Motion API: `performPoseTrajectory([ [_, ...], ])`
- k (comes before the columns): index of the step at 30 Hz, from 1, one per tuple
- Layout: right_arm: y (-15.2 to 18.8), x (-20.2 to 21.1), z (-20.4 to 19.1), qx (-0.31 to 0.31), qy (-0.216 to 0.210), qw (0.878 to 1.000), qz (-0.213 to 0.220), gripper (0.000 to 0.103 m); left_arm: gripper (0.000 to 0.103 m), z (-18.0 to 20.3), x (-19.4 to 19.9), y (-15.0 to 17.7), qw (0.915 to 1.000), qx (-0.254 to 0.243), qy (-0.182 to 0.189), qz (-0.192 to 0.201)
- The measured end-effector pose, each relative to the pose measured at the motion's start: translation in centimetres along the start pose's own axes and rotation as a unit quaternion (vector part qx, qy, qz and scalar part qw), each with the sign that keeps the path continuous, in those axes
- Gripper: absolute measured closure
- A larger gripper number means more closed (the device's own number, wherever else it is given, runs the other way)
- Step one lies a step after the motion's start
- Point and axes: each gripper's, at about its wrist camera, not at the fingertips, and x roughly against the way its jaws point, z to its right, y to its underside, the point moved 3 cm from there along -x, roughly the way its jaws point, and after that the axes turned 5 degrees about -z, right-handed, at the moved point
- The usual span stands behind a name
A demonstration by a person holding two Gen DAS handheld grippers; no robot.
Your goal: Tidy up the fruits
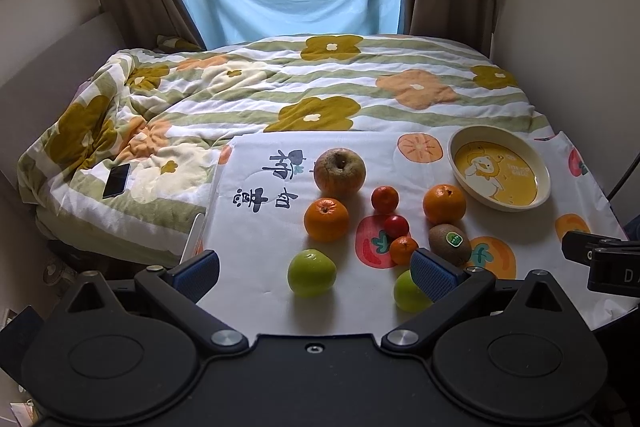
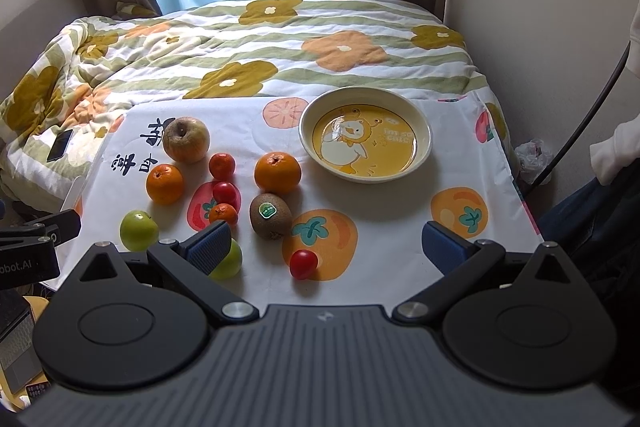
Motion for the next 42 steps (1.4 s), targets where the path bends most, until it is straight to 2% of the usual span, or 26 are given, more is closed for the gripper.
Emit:
performPoseTrajectory([
  [13,0.1,-0.1,0.8,0.0,0.0,1.0,-0.001,0.0,0.0,-0.3,0.0,0.0,1.0,0.0,0.0,0.0],
  [20,-0.2,-0.7,-0.5,-0.002,-0.001,1.0,-0.006,0.0,0.0,-1.1,-0.6,0.0,0.9999,-0.002,-0.007,-0.009],
  [26,0.3,-2.1,-0.9,0.016,-0.018,1.0,-0.009,0.0,0.0,-1.0,-2.6,0.7,0.9997,-0.007,-0.017,-0.013],
  [32,1.2,-5.5,-1.5,0.033,-0.059,0.997,-0.022,0.0,0.0,-0.7,-5.6,2.5,0.9993,-0.011,-0.028,-0.023],
  [36,1.9,-7.8,-2.7,0.052,-0.078,0.995,-0.016,0.0,0.001,-0.8,-8.1,3.5,0.9989,-0.027,-0.034,-0.014],
  [42,3.1,-10.8,-4.8,0.055,-0.096,0.994,-0.011,0.0,0.006,-1.1,-12.4,4.9,0.9977,-0.064,-0.02,-0.011],
])
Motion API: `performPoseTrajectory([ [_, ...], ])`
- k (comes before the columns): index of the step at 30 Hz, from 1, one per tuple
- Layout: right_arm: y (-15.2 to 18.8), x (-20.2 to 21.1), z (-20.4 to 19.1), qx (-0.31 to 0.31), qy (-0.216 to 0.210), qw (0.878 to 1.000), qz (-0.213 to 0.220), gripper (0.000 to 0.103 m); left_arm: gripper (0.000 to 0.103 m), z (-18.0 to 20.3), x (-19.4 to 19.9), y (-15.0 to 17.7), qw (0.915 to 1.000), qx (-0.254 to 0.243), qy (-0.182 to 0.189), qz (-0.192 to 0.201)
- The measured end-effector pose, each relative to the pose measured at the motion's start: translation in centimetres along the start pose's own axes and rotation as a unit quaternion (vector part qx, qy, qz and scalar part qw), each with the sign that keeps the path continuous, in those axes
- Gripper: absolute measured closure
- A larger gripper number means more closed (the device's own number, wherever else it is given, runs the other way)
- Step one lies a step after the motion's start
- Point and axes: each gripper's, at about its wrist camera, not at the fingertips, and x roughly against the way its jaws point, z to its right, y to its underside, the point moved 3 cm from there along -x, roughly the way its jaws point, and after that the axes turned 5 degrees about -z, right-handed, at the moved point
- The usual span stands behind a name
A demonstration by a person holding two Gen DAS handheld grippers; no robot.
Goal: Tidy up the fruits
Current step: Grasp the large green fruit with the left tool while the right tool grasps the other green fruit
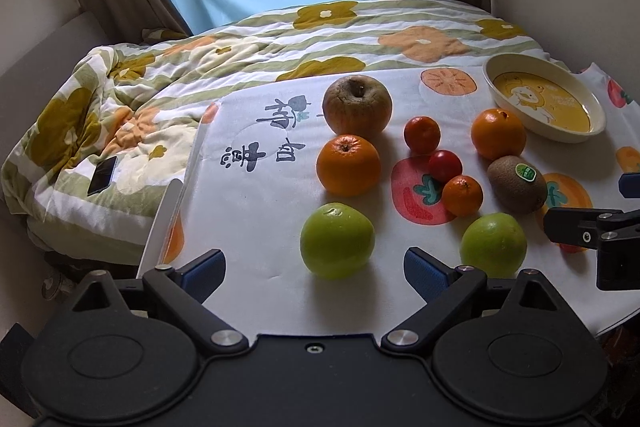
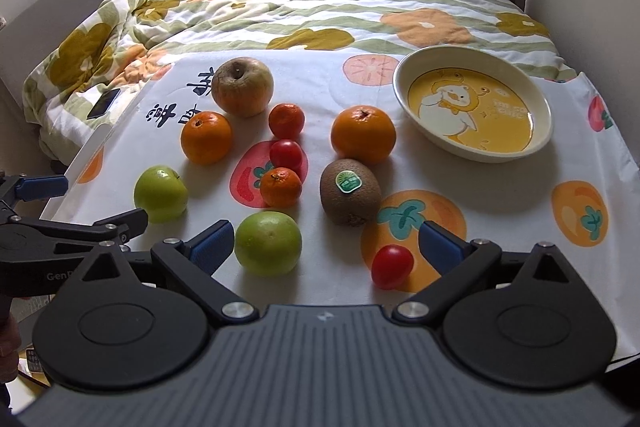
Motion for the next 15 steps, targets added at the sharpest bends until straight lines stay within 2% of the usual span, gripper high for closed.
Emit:
performPoseTrajectory([
  [11,1.1,-4.1,-2.2,-0.043,-0.018,0.999,-0.017,0.0,0.016,0.4,-4.9,0.5,0.9957,-0.086,0.032,0.017],
  [15,1.0,-4.9,-2.6,-0.051,-0.018,0.998,-0.025,0.002,0.024,0.6,-6.0,0.5,0.9936,-0.105,0.04,0.015],
])
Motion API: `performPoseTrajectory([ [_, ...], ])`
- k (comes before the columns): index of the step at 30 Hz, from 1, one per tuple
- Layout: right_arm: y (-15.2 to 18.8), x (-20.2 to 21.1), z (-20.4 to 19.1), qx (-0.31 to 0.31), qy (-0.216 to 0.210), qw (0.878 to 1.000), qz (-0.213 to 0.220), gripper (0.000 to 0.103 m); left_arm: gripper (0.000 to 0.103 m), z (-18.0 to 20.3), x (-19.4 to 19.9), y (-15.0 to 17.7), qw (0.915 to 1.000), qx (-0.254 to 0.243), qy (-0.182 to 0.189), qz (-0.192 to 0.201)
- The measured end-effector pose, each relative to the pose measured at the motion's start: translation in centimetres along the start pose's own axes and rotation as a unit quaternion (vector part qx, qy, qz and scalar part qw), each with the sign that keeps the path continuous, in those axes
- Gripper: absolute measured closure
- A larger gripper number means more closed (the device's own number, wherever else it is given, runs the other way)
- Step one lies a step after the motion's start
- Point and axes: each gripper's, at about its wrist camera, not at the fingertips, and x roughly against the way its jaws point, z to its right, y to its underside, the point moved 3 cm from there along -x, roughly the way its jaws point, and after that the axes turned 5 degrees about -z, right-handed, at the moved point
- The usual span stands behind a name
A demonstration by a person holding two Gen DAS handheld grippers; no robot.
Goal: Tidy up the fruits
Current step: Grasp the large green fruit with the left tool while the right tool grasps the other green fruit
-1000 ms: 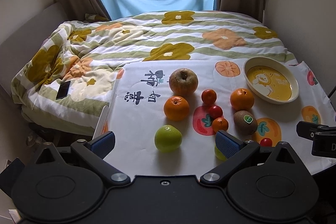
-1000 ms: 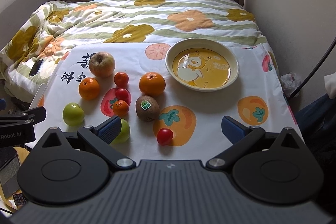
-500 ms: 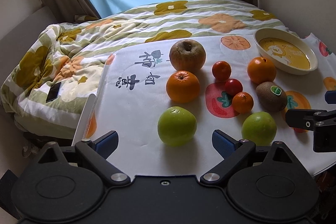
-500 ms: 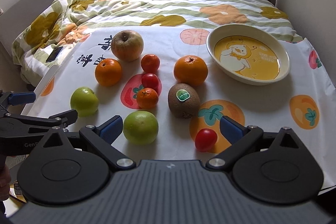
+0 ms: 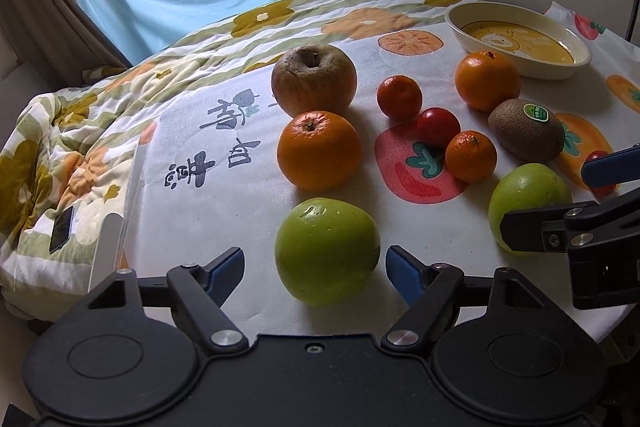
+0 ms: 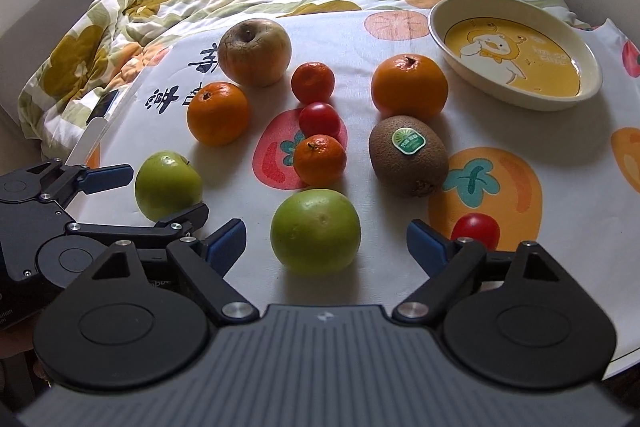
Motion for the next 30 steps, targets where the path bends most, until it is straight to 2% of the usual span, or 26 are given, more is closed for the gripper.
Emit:
performPoseTrajectory([
  [7,0.1,-1.0,-0.3,-0.013,-0.008,1.0,-0.018,0.011,0.042,0.0,-0.7,-0.2,0.9997,-0.007,0.022,-0.002],
  [21,-0.1,-1.7,-0.2,-0.018,-0.007,0.999,-0.035,0.027,0.043,-0.1,-0.4,0.1,0.9994,-0.016,0.03,0.002],
  [25,-0.2,-1.9,-0.1,-0.02,-0.014,0.999,-0.04,0.035,0.043,-0.2,-0.4,0.2,0.9994,-0.012,0.032,-0.001],
  [30,-0.3,-1.8,-0.4,-0.017,-0.012,0.999,-0.038,0.035,0.043,-0.6,0.0,0.3,0.9994,-0.004,0.033,-0.002],
])
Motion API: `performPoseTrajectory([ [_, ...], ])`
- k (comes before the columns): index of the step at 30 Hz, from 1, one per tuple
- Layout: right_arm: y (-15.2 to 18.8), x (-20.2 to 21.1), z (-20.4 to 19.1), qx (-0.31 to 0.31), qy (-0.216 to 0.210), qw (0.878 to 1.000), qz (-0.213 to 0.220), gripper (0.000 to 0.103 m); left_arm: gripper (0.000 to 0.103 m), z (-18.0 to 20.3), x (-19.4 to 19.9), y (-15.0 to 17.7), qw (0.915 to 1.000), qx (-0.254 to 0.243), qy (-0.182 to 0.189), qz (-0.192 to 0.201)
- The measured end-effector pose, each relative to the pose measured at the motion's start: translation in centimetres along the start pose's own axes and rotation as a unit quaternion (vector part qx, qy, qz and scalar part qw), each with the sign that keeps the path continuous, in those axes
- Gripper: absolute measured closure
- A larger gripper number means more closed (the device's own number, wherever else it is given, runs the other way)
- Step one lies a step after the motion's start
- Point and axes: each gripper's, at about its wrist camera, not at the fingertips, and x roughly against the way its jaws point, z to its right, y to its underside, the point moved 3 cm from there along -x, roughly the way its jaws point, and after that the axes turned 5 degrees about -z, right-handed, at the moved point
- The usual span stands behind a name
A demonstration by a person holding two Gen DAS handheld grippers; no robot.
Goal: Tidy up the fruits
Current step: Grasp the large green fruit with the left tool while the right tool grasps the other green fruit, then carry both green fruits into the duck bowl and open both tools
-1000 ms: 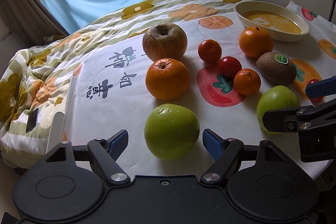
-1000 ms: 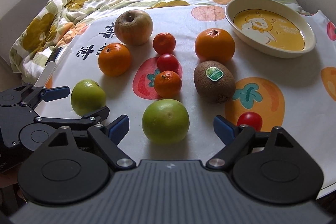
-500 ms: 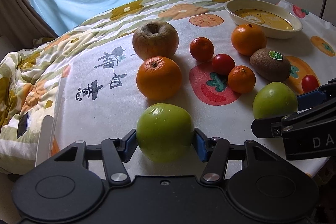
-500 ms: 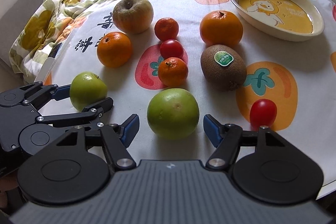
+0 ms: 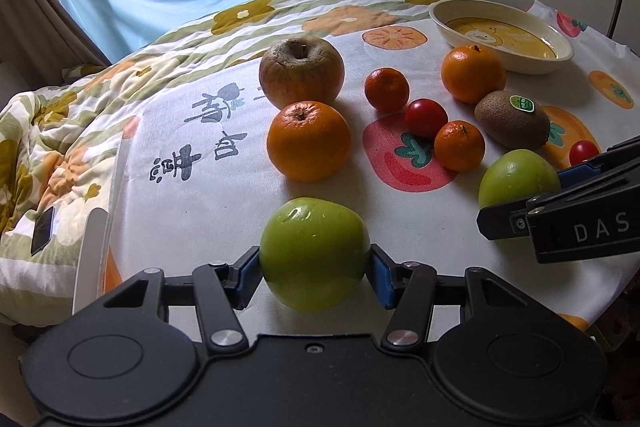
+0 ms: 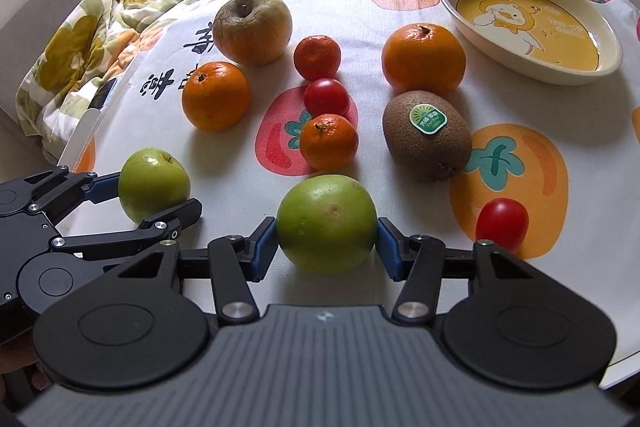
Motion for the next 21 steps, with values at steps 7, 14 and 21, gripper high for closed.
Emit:
performPoseTrajectory([
  [7,-1.2,1.6,-0.6,-0.004,-0.01,1.0,0.016,0.035,0.043,-0.8,1.9,-0.8,0.9999,0.01,-0.005,0.013],
  [14,-3.2,5.2,-0.3,-0.017,-0.007,0.999,0.051,0.035,0.043,-1.3,5.2,-3.2,0.9994,0.017,-0.006,0.028],
  [21,-5.0,9.4,2.2,-0.029,0.004,0.996,0.083,0.035,0.043,0.0,8.3,-6.8,0.9982,0.016,0.0,0.058],
])
